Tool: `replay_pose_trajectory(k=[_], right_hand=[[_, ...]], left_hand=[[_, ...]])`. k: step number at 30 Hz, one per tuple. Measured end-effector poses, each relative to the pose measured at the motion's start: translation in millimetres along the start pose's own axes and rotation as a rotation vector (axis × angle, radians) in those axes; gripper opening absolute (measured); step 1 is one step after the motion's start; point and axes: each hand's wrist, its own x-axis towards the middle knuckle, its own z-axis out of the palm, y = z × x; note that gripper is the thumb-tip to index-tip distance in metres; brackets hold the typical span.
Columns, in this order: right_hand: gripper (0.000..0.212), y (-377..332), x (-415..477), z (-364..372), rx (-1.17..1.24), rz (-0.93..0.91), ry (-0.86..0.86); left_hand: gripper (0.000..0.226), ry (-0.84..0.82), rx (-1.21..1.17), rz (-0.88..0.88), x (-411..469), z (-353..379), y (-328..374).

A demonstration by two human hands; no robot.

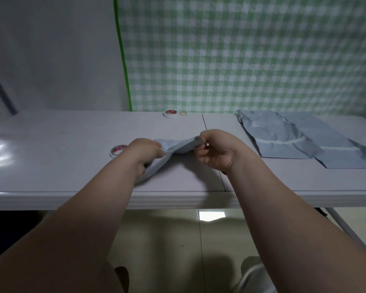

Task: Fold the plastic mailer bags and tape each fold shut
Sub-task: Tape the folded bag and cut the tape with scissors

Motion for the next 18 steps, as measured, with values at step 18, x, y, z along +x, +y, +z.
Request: replay_pose_trajectory(k=[18], right_hand=[[0.030, -74, -36, -141, -0.018, -0.226, 0.080]], left_hand=[[0.028, -0.482, -0.652, -0.030, -22, 129, 88]])
